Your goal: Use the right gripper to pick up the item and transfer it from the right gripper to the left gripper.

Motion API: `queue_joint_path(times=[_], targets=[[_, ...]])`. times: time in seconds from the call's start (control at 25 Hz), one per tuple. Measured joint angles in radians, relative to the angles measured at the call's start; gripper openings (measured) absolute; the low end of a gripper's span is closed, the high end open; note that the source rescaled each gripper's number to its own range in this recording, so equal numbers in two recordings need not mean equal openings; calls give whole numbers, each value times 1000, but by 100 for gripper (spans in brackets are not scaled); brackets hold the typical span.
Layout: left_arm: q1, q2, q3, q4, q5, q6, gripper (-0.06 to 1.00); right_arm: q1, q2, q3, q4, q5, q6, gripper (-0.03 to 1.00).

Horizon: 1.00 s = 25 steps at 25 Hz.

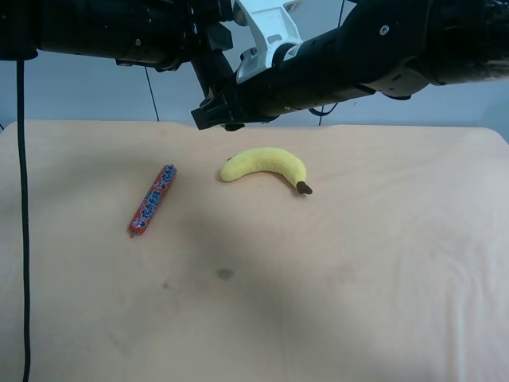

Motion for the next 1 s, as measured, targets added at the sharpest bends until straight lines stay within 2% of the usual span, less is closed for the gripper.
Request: queue_joint_path(times=[0.6,0.64,0.68,0.8,0.88,1.0], targets=[[0,0,0,0,7,-2,8,0,0,0,2,5,1,0],[0,0,0,5,7,2,0,0,0,0,3,5,1,6],[0,0,0,6,7,3,0,0,0,0,3,5,1,18],[0,0,0,7,1,4,0,0,0,0,3,-6,1,85],[0,0,0,7,7,4,0,0,0,0,3,-7,1,95],[0,0,0,7,7,4,0,0,0,0,3,-7,1,99]])
